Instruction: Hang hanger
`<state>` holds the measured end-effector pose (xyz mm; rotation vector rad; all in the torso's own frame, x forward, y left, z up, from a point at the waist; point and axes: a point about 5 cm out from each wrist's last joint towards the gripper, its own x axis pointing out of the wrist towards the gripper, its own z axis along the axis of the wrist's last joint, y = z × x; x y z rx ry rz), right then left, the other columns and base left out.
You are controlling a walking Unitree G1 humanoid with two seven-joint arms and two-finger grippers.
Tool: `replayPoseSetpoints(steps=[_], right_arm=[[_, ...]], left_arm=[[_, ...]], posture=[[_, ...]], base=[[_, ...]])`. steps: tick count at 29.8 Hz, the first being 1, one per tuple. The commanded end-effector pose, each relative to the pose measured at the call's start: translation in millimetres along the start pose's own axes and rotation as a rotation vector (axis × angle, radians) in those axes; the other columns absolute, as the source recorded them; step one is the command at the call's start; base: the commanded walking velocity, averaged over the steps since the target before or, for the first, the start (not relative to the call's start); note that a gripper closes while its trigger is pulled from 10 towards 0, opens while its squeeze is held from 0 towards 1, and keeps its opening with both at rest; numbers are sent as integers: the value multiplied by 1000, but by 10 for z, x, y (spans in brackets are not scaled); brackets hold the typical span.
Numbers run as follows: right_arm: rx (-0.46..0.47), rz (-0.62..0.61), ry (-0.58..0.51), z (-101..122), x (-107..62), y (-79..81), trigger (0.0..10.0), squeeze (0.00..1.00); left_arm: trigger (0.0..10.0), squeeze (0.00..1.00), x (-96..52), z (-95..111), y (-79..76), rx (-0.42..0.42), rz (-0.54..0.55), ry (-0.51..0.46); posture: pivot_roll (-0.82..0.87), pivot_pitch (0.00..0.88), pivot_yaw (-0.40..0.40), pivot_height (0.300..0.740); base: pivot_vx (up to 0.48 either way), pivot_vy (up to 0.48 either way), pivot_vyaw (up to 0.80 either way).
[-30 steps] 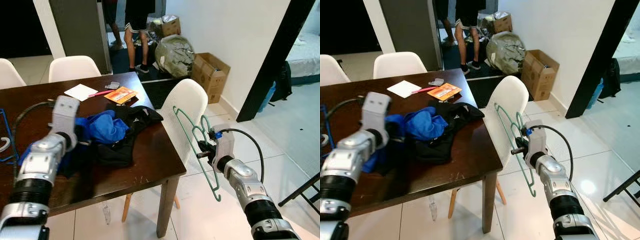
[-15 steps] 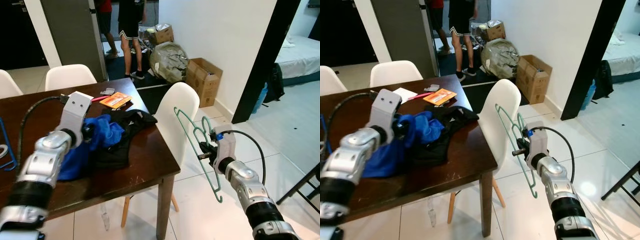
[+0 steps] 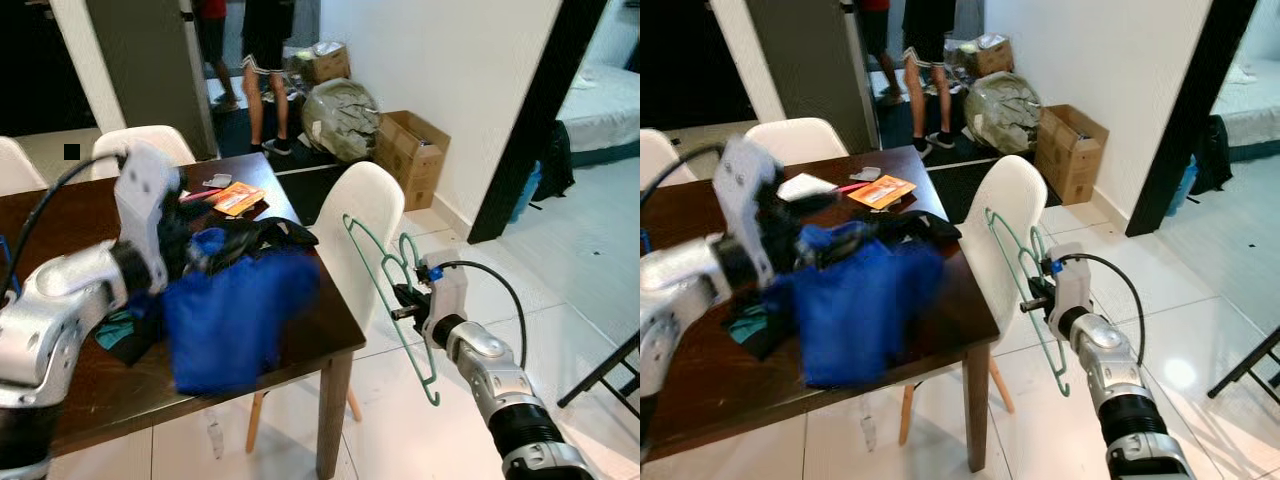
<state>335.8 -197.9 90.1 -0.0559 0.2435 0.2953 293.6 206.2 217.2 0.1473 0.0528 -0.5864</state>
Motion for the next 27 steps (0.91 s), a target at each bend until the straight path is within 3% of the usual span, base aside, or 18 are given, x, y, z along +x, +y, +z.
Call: replayPoseSetpoints(steps=[1,2,4,5,6,7,8,11,13,14,15,17,19,20,22,27], right_arm=[[10,16,-13,30,17,48,10000,0],[10,16,-13,30,17,48,10000,0],[13,15,-15,29,11,45,10000,0],[16,16,-16,31,11,44,10000,0],[16,16,-16,31,11,44,10000,0],[18,18,-18,34,11,45,10000,0],[20,19,-18,37,11,46,10000,0],[22,20,-19,39,11,45,10000,0],[24,21,-19,40,11,43,10000,0],[24,21,-19,40,11,43,10000,0],[26,21,-20,40,11,40,10000,0],[27,21,-20,43,15,39,10000,0],[29,20,-22,46,20,37,10000,0],[29,20,-22,46,20,37,10000,0],[35,15,-30,52,21,40,10000,0],[62,-9,-67,76,8,17,10000,0]], left_arm=[[10000,1000,-11,74,41,-43,50,-45],[10000,1000,-11,74,41,-43,50,-45],[10000,1000,-37,-59,60,73,114,66],[10000,1000,-85,-228,150,155,194,194],[10000,1000,-85,-228,150,155,194,194],[10000,1000,-190,-366,283,214,304,319],[10000,1000,-284,-405,407,216,416,359],[10000,1000,-326,-374,463,180,486,326],[10000,1000,-335,-137,463,123,579,123],[10000,1000,-335,-137,463,123,579,123],[10000,0,-335,-64,429,79,629,31],[10000,0,-336,-91,351,60,686,-7],[10000,0,-321,-233,172,39,758,-22],[10000,0,-321,-233,172,39,758,-22],[10000,0,-254,-330,24,35,772,-24],[10000,0,-100,-301,-146,37,761,-56]], posture=[[-1,34,16,740],[-1,34,16,740],[1,33,16,740],[9,34,9,740],[9,34,9,740],[6,35,10,740],[6,34,9,740],[6,37,9,740],[9,38,10,740],[9,38,10,740],[12,39,10,740],[21,39,11,740],[21,39,13,740],[21,39,13,740],[24,34,9,740],[28,28,3,740]], base=[[0,0,0],[0,0,0],[0,0,0],[0,0,0],[0,0,0],[0,0,0],[0,0,0],[0,0,0],[0,0,0],[0,0,0],[0,0,0],[0,0,0],[0,0,0],[0,0,0],[-152,0,0],[-323,0,0]])
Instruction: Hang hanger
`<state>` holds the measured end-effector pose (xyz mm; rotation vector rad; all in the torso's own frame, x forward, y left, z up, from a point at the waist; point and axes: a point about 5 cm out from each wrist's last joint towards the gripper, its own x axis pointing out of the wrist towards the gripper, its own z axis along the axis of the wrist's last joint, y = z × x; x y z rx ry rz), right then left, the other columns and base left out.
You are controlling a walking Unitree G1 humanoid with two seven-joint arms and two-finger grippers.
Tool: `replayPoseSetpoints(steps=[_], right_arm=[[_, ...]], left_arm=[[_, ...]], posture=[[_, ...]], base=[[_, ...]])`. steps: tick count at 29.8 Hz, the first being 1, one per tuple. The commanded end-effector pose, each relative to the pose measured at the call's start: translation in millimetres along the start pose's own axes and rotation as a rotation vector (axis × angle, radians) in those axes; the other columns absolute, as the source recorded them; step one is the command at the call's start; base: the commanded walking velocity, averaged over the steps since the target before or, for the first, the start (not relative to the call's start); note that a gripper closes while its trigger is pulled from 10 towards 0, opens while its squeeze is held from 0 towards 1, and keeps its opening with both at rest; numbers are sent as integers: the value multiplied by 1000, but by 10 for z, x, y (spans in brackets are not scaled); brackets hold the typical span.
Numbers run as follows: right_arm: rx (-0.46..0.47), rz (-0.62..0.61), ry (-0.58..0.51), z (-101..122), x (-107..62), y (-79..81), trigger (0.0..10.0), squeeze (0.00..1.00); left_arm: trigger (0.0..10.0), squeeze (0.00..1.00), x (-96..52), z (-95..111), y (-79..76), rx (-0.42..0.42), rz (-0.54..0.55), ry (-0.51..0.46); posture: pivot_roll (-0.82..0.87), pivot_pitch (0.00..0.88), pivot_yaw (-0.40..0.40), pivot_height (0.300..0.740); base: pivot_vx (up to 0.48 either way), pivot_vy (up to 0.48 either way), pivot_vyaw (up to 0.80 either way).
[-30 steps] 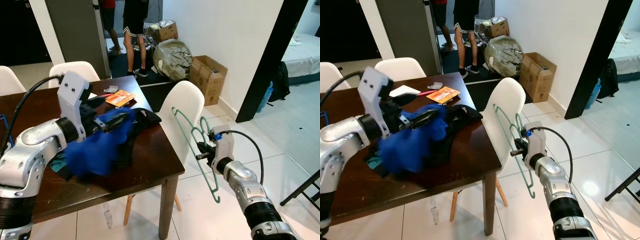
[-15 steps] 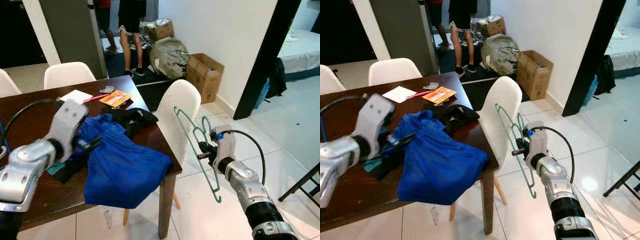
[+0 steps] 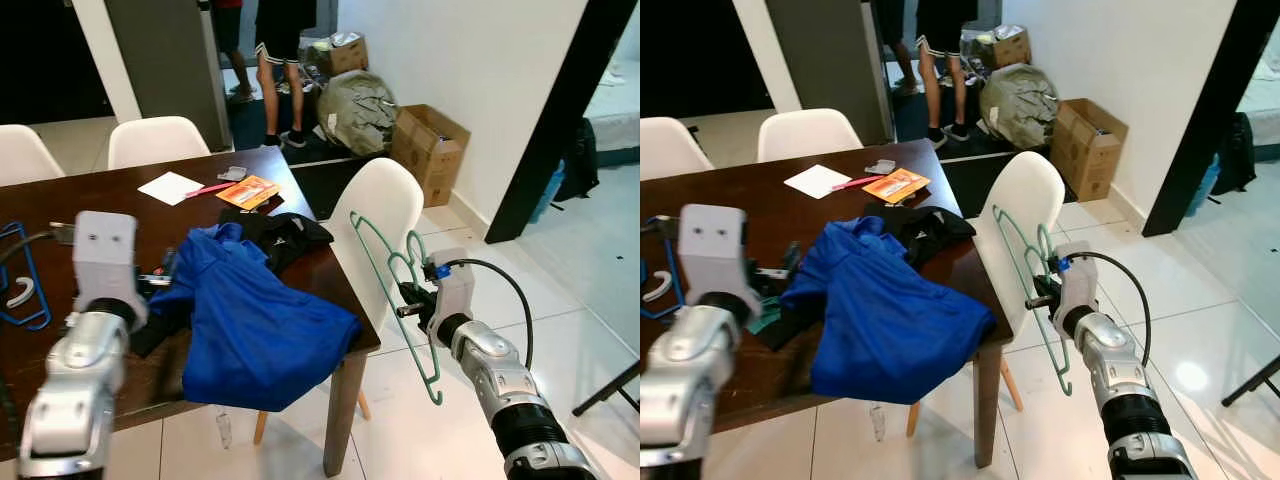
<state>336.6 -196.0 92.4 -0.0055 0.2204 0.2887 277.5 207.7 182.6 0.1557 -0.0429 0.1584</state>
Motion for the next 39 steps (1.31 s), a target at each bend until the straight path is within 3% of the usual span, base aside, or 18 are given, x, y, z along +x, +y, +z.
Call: replayPoseSetpoints(steps=[1,7,17,29,39], right_arm=[[32,-26,-52,54,-8,-15,10000,0],[33,-26,-70,55,-30,-11,10000,0],[29,-6,-84,71,-26,12,10000,0],[45,38,-125,115,-39,49,10000,0],[143,99,-200,169,-64,95,10000,0]], left_arm=[[10000,0,1,73,-91,33,-1,-45],[10000,0,-5,22,-253,48,-40,-46],[10000,0,29,33,-319,63,-44,-64],[10000,0,-27,-85,-315,82,-45,-43],[10000,0,-26,-34,-281,71,-50,-83]], posture=[[27,25,3,740],[14,17,12,740],[17,14,10,740],[19,28,11,740],[31,24,8,740]], base=[[-330,0,0],[-329,0,0],[-333,0,0],[-328,0,800],[-85,0,800]])
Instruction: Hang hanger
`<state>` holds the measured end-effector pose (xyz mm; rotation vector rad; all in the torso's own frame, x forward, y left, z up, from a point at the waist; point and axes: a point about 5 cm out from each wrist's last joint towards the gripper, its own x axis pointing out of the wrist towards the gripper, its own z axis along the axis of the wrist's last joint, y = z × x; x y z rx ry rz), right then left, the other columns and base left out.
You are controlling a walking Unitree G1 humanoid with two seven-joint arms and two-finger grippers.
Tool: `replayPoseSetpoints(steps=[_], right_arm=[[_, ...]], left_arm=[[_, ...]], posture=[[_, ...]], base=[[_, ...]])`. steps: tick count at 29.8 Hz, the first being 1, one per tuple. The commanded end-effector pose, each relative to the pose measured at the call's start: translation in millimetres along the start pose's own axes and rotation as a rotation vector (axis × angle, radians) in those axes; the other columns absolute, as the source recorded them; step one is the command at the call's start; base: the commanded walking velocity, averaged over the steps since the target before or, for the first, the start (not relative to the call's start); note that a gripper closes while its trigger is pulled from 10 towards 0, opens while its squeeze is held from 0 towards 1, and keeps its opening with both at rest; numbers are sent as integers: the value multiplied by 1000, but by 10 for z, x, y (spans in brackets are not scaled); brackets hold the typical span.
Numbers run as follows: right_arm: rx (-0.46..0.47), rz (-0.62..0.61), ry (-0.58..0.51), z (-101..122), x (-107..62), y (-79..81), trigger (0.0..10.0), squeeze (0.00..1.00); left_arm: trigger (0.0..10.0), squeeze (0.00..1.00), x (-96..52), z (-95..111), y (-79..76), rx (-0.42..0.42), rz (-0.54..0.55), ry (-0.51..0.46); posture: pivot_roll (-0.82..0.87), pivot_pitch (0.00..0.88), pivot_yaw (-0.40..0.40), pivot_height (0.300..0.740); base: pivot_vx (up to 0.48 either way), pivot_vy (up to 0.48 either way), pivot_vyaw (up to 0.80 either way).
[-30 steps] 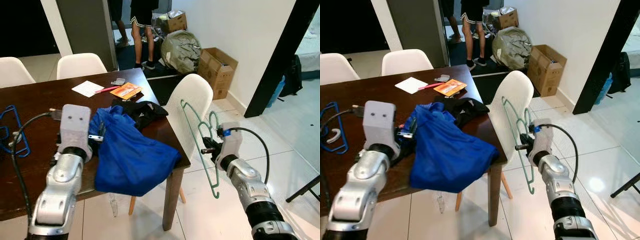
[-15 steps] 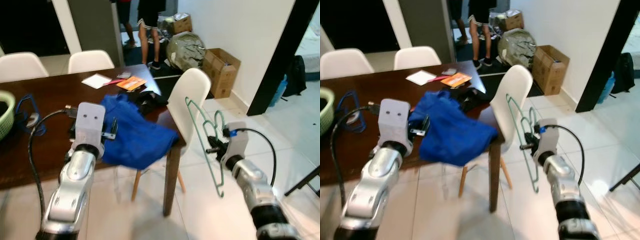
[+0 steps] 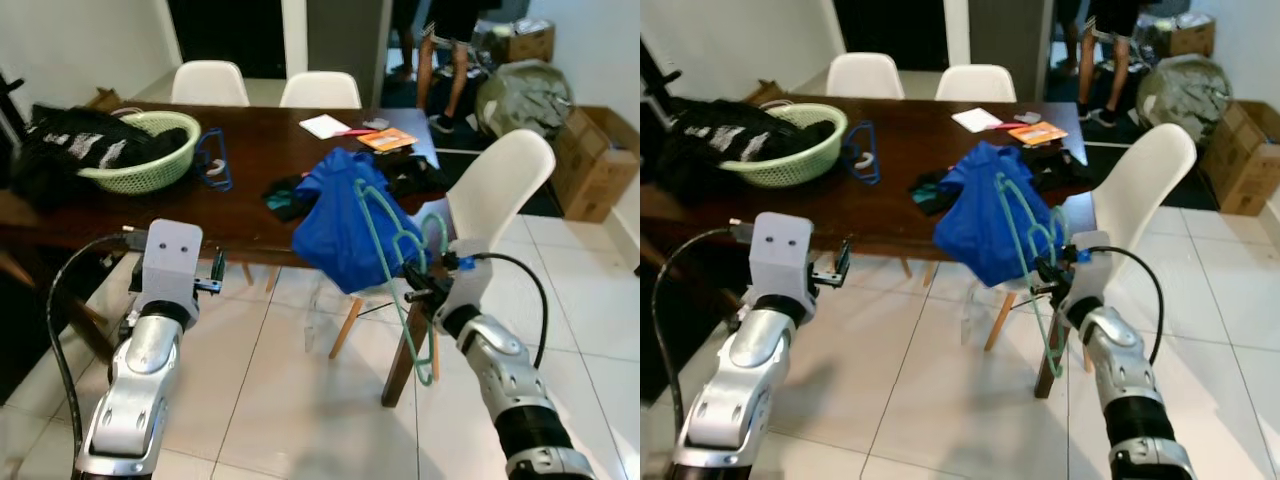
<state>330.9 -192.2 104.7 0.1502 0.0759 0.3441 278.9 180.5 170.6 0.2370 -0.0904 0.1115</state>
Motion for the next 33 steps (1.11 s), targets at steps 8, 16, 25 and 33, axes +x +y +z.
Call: replayPoseSetpoints(steps=[8,16,25,33], right_arm=[[127,95,-131,173,16,79,10000,0],[77,179,-98,166,66,240,10000,0],[101,166,-95,157,53,203,10000,0],[100,169,-86,152,51,204,10000,0]], left_arm=[[10000,0,40,168,49,-11,-9,-82],[10000,0,72,217,155,-19,27,-106],[10000,0,83,298,196,-13,40,-137],[10000,0,161,440,408,13,106,-181]], posture=[[41,24,8,740],[47,24,4,740],[44,18,7,740],[43,17,8,740]], base=[[0,0,599],[286,0,0],[472,0,0],[472,0,0]])
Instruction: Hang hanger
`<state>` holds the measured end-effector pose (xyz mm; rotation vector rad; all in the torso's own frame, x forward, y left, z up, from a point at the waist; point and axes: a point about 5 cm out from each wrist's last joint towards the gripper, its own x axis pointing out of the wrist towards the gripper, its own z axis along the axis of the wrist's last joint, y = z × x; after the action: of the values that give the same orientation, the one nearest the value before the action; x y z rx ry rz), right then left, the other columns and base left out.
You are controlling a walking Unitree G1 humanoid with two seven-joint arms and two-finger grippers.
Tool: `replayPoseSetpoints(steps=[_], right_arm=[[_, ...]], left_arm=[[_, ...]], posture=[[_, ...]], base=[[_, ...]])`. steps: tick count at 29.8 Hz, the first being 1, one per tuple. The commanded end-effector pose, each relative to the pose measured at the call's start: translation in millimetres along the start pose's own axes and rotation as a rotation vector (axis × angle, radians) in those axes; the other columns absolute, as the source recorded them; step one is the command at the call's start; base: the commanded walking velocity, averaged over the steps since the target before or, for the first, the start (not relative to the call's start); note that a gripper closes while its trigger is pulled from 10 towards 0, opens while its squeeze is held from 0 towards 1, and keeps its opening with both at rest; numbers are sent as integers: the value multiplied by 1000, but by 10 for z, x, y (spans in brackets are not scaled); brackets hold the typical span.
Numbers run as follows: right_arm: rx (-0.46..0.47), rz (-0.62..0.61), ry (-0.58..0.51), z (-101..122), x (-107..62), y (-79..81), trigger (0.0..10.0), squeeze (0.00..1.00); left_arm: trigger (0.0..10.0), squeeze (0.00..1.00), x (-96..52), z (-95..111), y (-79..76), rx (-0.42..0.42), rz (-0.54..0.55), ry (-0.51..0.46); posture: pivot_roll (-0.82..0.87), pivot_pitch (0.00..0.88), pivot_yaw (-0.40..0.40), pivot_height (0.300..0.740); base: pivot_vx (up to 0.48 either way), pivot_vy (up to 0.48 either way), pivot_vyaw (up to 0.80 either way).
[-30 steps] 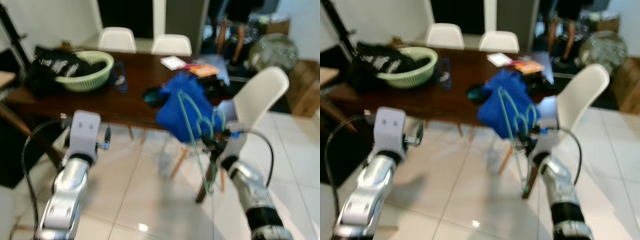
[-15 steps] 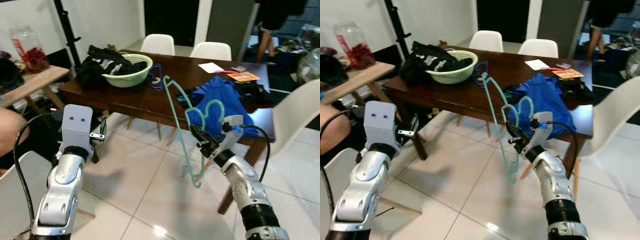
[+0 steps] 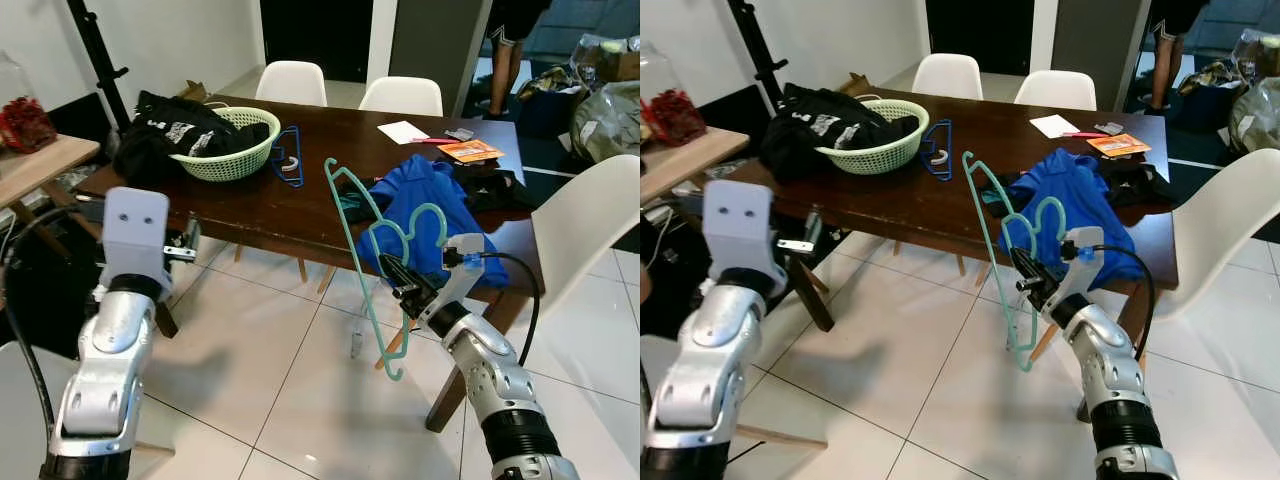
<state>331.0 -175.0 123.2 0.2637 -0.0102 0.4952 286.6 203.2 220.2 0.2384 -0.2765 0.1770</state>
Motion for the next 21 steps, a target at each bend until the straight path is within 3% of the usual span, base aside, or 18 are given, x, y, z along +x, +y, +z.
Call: replayPoseSetpoints(steps=[1,7,10,15,21], right_arm=[[8,6,5,-9,2,14,10000,0],[-8,27,7,-3,20,36,10000,0],[-11,32,7,-1,23,40,10000,0],[-14,40,3,6,29,50,10000,0],[32,-28,-7,25,30,-24,10000,0]], left_arm=[[10000,0,22,18,84,18,17,-6],[10000,0,76,83,246,43,65,-24],[10000,0,79,89,251,44,67,-25],[10000,0,83,110,228,37,63,-30],[10000,0,125,211,144,1,-18,-66]], posture=[[43,17,8,740],[47,19,6,740],[47,19,6,740],[46,20,7,740],[48,22,10,740]], base=[[472,0,0],[472,0,0],[472,0,0],[472,0,773],[472,0,0]])
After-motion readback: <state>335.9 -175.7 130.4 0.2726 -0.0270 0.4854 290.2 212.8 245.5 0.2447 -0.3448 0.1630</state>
